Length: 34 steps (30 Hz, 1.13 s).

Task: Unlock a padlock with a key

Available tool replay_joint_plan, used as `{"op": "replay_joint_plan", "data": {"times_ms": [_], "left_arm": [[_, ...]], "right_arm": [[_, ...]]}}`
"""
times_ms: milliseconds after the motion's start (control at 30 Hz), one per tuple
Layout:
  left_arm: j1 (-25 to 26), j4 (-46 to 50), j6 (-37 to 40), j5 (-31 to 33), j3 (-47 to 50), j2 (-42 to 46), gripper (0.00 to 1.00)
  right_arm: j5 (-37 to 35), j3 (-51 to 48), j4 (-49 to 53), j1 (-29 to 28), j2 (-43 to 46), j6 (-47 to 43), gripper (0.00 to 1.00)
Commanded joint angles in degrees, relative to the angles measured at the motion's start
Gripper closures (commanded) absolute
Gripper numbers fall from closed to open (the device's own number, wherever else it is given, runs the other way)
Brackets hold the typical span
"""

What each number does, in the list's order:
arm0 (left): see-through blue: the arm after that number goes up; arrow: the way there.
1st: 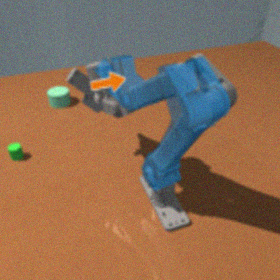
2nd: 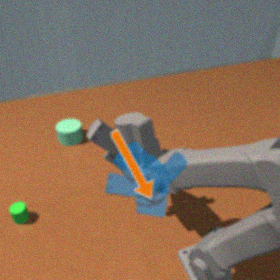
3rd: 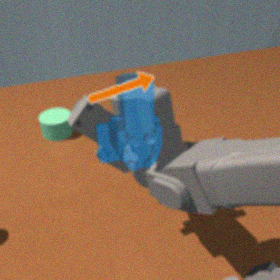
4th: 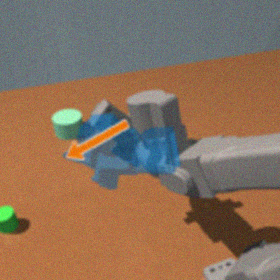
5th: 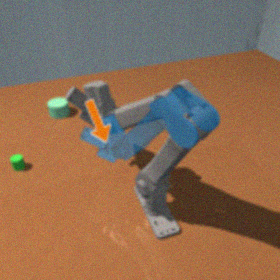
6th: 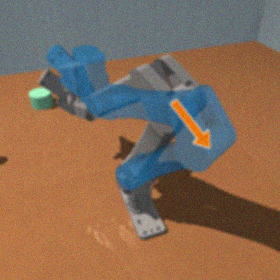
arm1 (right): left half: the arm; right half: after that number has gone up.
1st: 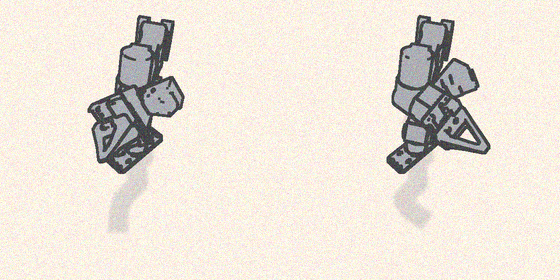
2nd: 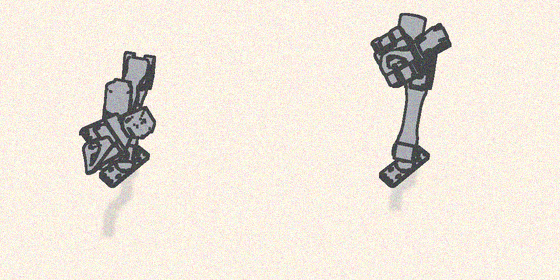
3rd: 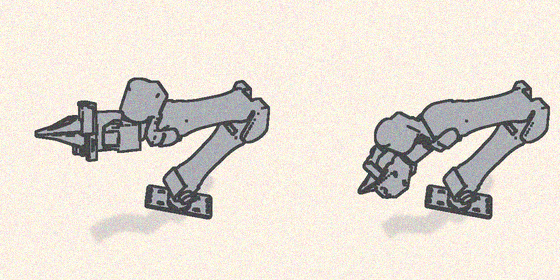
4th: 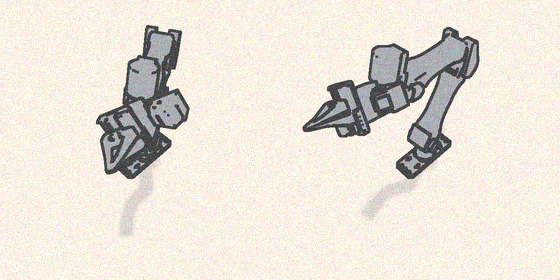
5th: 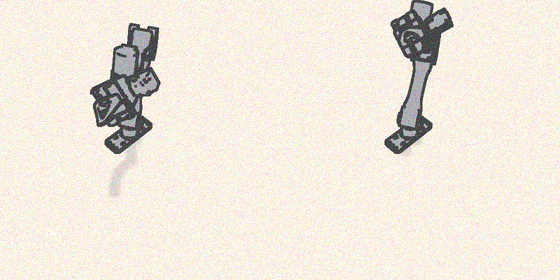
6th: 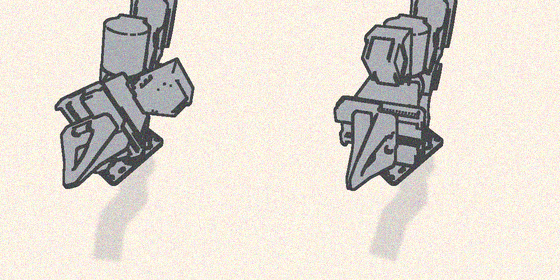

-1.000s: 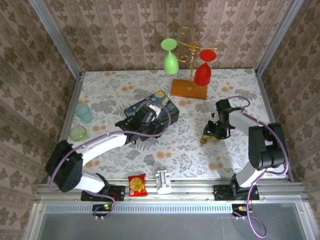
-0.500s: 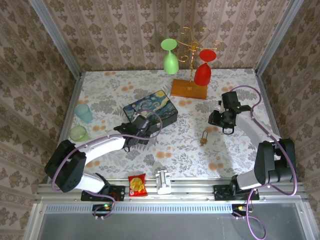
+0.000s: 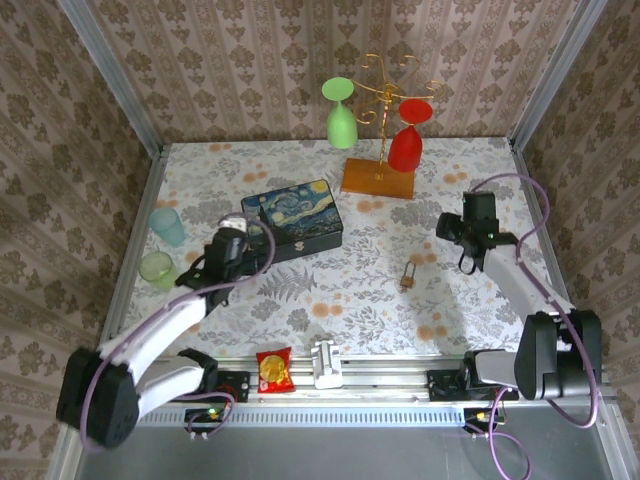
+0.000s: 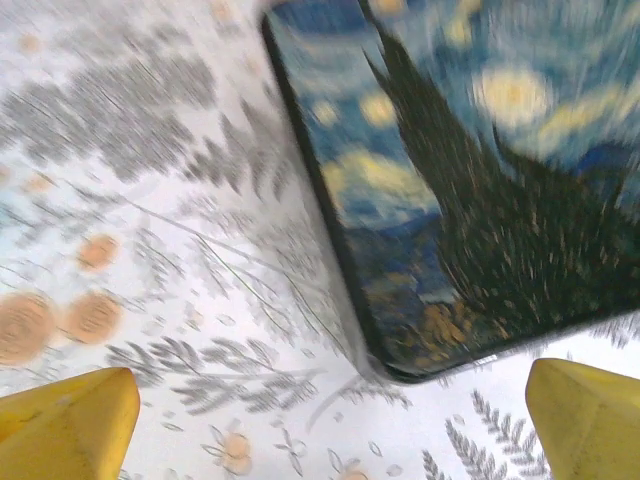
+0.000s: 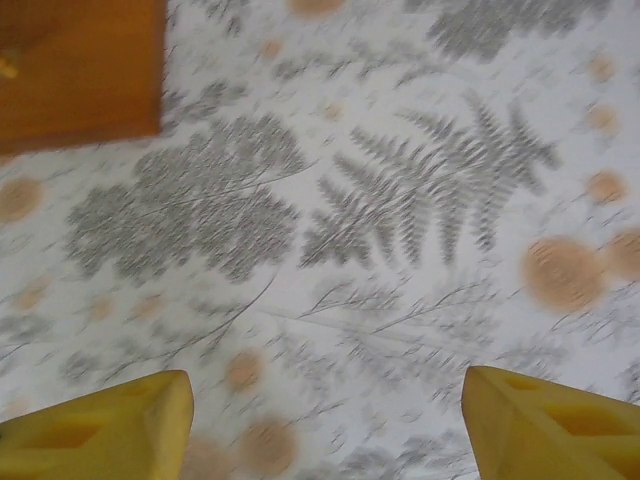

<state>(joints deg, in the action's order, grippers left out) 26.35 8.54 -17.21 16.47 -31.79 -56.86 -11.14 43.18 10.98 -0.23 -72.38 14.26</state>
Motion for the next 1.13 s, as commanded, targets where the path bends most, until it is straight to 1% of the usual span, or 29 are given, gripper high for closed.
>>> {"op": "replay_joint_plan", "data": {"times_ms": [0,67,133,200,233,267,300,333,400,433,467,533,567,600,633,667,700,733,800,833,933,1033,1100], "left_arm": [[-4.5,-5.2,4.9,1.2,1.4,3.5,0.00],[-7.8,-7.0,8.5,3.8,0.3,2.1,0.00],[-11.0,-11.3,12.1,4.9,0.0,-0.8,0.00],[-14.3,-22.5,16.9,4.5,2.9,-5.4,0.00],[-15.8,-27.8,18.4,3.5,4.1,-8.1,0.00],[-17.4,-32.3,20.6,0.8,4.9,-11.2,0.00],[-18.3,-35.3,21.6,-0.6,5.1,-14.2,0.00],[-18.9,-37.4,22.0,-1.6,5.2,-16.3,0.00],[-21.3,-49.1,21.5,-6.2,8.2,-21.2,0.00],[-22.1,-53.2,21.6,-7.3,9.0,-23.6,0.00],[-23.7,-56.1,20.6,-9.2,9.2,-26.1,0.00],[-25.8,-61.3,17.8,-9.7,10.5,-30.5,0.00],[-26.3,-66.4,18.2,-10.9,11.7,-32.8,0.00],[-26.0,-66.1,18.3,-11.1,12.1,-32.1,0.00],[-25.9,-64.4,17.7,-11.1,11.9,-31.5,0.00],[-26.0,-66.2,18.2,-11.0,12.0,-32.4,0.00],[-26.0,-65.6,18.4,-11.0,11.5,-32.5,0.00],[-25.9,-62.8,18.1,-11.0,10.6,-31.9,0.00],[-25.2,-64.2,19.3,-9.7,10.7,-32.6,0.00],[-24.8,-62.9,19.1,-9.2,10.4,-32.2,0.00],[-24.6,-63.5,19.4,-8.3,10.5,-32.4,0.00],[-24.6,-63.6,19.3,-8.1,10.5,-32.5,0.00],[-24.5,-63.6,19.5,-7.9,10.4,-32.5,0.00]], "right_arm": [[-8.8,-8.2,-19.0,0.1,1.8,-7.5,0.27],[-6.1,-13.9,-30.1,0.1,1.8,-11.1,0.27],[-3.5,-17.9,-38.9,0.2,1.1,-11.9,0.26],[2.2,-20.3,-46.6,0.2,-0.4,-10.8,0.26],[4.5,-20.7,-48.6,0.2,-1.4,-10.6,0.26],[6.3,-21.3,-51.2,0.0,-2.7,-10.8,0.26],[6.5,-21.8,-54.3,-0.1,-4.2,-11.2,0.26],[5.8,-22.2,-56.6,-0.2,-5.6,-11.3,0.26],[3.5,-22.3,-59.3,-0.1,-8.4,-10.2,0.26],[3.1,-22.6,-60.8,-0.1,-10.2,-10.0,0.26],[2.9,-23.1,-63.4,-0.1,-12.0,-9.9,0.22],[2.2,-23.8,-69.2,-0.3,-16.3,-10.0,0.06],[2.4,-23.1,-65.7,-0.3,-15.2,-9.9,0.05],[1.8,-21.9,-62.3,-0.3,-14.5,-9.5,0.01],[2.4,-21.1,-62.3,-0.4,-15.2,-9.9,0.00],[2.6,-20.7,-61.4,-0.8,-15.4,-10.5,0.00],[2.5,-20.5,-60.8,-0.8,-15.1,-10.5,0.00],[2.5,-20.6,-61.4,-0.8,-15.4,-10.6,0.00],[2.4,-20.7,-61.3,-0.9,-15.1,-10.6,0.00],[2.4,-20.6,-61.1,-1.0,-15.2,-10.7,0.00],[2.3,-20.6,-60.9,-1.1,-15.2,-10.8,0.00],[2.3,-19.5,-59.7,-1.3,-15.6,-11.1,0.00],[2.7,-20.4,-60.8,-1.3,-15.1,-11.2,0.00]]}}
